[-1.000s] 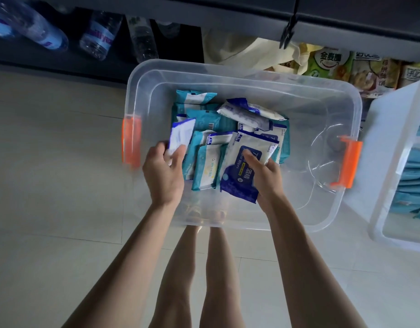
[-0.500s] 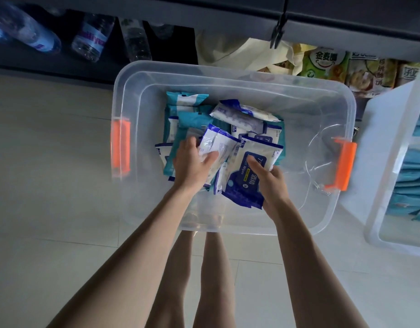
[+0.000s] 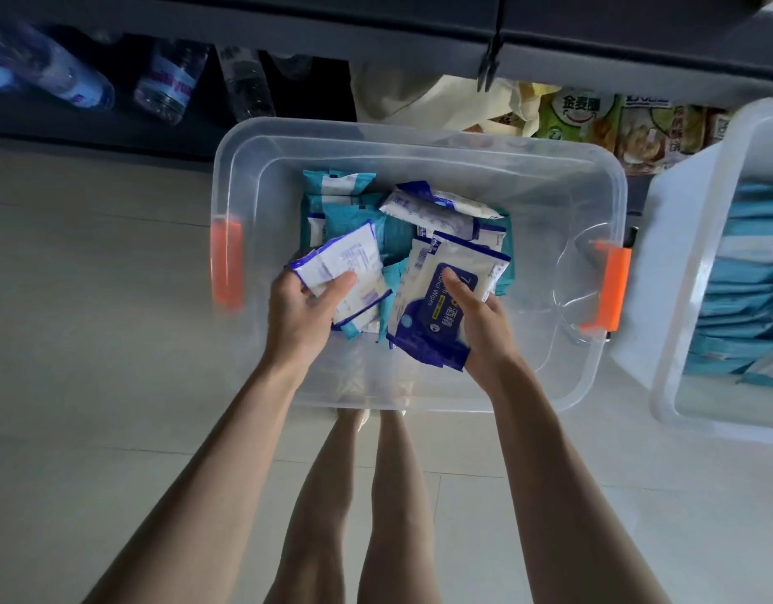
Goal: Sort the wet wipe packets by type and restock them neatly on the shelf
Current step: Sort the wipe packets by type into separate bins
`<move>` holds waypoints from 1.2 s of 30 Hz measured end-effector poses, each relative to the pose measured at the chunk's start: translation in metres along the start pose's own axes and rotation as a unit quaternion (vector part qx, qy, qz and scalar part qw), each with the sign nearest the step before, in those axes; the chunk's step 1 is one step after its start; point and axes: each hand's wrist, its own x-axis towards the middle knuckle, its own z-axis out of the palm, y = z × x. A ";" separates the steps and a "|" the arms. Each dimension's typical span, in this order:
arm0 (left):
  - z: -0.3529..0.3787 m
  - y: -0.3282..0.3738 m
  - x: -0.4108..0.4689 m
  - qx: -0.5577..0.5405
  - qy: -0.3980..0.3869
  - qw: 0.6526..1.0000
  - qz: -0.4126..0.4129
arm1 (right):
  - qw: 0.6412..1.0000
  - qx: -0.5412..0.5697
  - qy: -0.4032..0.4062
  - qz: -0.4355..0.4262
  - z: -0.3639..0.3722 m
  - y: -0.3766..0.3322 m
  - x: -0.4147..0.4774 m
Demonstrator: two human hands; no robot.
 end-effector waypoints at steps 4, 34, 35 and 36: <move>-0.018 0.022 -0.011 -0.021 0.053 0.997 0.050 | 0.999 -0.023 0.001 -0.029 0.010 -0.008 -0.020; 0.007 0.430 -0.473 -0.229 -0.334 0.868 0.287 | 0.831 0.086 -0.012 -0.549 -0.167 -0.192 -0.591; 0.022 0.430 -0.494 -0.241 -0.330 0.863 0.297 | 0.818 0.099 -0.003 -0.567 -0.190 -0.189 -0.603; 0.038 0.430 -0.513 -0.253 -0.325 0.860 0.302 | 0.809 0.112 0.001 -0.577 -0.213 -0.184 -0.615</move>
